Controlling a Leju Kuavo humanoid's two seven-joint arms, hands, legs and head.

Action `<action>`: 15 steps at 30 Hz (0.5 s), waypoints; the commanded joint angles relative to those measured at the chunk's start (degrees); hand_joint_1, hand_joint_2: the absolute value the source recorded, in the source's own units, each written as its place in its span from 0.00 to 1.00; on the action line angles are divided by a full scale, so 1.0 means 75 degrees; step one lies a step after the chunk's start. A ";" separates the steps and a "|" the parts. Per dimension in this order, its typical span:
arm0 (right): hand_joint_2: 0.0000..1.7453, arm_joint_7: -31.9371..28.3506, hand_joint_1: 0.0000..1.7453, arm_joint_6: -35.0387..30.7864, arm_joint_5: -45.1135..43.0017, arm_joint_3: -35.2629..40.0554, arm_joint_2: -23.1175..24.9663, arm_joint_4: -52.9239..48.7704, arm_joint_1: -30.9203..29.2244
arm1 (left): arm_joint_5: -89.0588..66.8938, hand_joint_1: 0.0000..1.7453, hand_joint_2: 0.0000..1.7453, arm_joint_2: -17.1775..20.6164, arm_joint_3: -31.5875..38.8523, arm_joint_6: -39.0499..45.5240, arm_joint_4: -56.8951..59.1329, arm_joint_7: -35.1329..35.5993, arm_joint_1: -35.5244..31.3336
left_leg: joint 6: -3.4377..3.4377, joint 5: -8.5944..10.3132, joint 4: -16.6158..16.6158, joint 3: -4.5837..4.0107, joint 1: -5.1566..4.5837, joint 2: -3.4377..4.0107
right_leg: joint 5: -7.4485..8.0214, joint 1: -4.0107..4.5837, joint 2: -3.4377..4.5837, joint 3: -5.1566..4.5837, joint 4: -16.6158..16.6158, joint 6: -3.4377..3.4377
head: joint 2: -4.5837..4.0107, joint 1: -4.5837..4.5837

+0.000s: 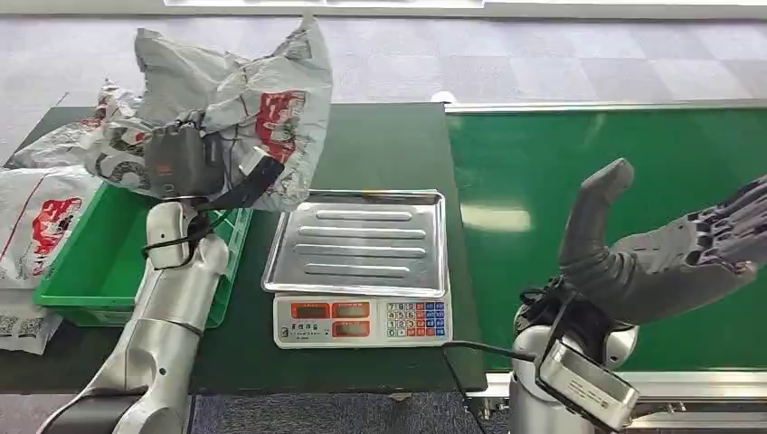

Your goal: Moved the parcel from conveyor to table for the left to box.

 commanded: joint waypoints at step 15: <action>1.00 -0.0006 0.00 -0.0012 0.0280 -0.0308 0.0035 0.0188 0.0478 | -0.1133 0.00 0.00 0.2935 -0.0499 -0.0157 0.3613 0.4916 0.0133 | -0.0026 0.0008 -0.0019 0.0014 0.0010 0.0056 | 0.0018 0.0014 0.0036 -0.0019 -0.0005 -0.0041 | 0.0000 0.0000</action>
